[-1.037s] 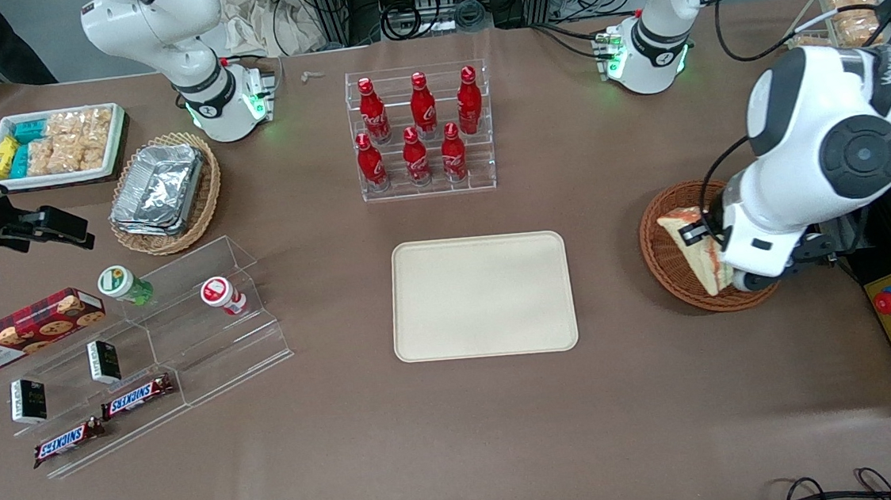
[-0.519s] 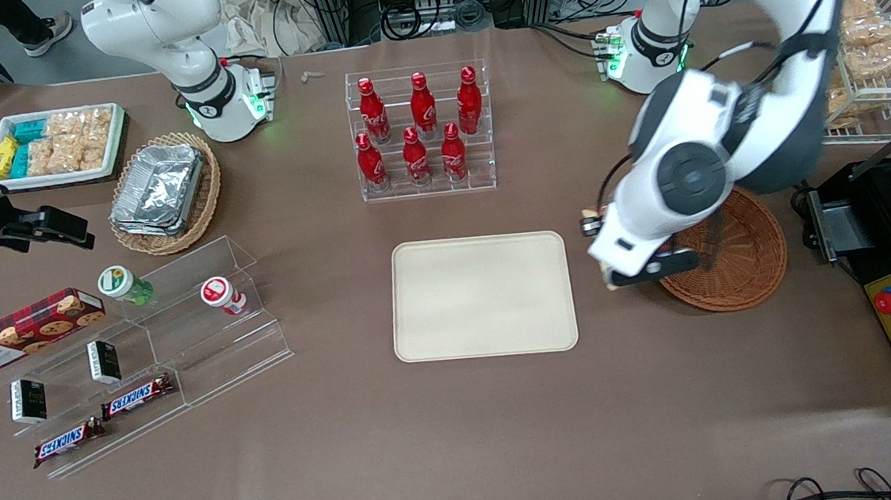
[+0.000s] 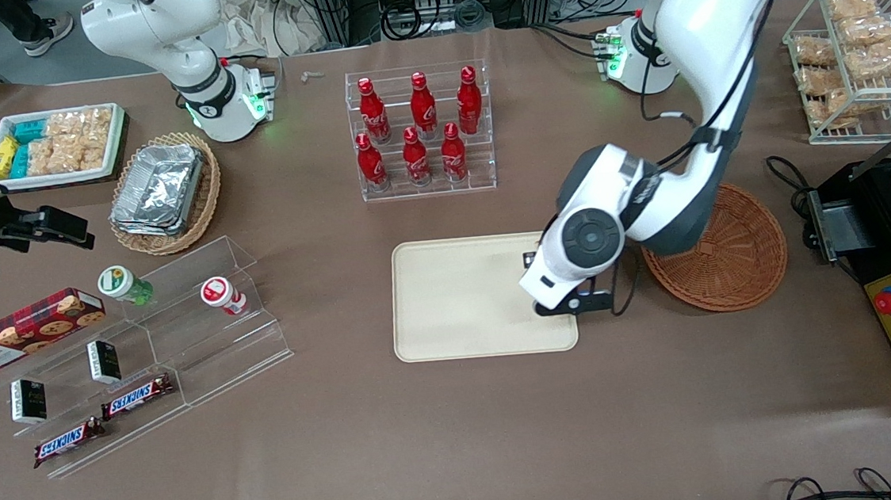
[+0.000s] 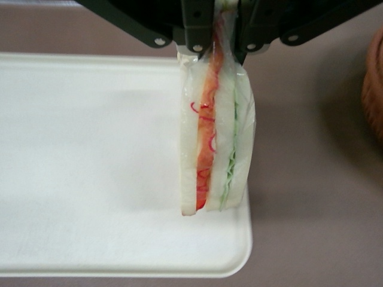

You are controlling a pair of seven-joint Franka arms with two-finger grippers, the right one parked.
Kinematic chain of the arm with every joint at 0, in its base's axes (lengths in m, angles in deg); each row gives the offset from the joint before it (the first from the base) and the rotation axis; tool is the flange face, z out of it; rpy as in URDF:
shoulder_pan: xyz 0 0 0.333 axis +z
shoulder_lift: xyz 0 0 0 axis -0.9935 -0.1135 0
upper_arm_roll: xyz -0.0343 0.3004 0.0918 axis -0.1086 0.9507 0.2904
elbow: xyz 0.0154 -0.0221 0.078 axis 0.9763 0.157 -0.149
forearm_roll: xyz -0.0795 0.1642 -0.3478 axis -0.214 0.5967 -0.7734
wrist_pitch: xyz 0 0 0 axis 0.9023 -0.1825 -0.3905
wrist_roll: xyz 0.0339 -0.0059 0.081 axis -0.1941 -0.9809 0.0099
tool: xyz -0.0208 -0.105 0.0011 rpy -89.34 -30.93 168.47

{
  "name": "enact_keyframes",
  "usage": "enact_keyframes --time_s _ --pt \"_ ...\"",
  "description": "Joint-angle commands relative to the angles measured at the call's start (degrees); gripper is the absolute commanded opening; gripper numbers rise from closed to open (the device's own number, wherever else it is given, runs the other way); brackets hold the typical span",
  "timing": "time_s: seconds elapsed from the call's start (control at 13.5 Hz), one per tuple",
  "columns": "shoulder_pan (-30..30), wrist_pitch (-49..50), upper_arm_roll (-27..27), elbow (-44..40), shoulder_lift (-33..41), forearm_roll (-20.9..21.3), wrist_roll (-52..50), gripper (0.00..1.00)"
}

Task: Place sandwich from basket to tray
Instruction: 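Lower the sandwich onto the cream tray and open the left gripper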

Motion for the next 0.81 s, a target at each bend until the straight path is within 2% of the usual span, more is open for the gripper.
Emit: enact_keyframes --time_s 0.0,0.37,0.52,0.74 --pt "-0.84 -2.25 0.14 -2.47 -3.35 2.39 0.42 0.04" --pt "-0.40 -5.15 0.40 -2.20 -5.56 2.74 0.69 0.05" --pt "-0.23 -5.60 0.49 -2.20 -6.43 2.74 0.69 0.25" --pt "-0.22 -5.51 0.49 -2.03 -6.53 2.83 0.78 0.84"
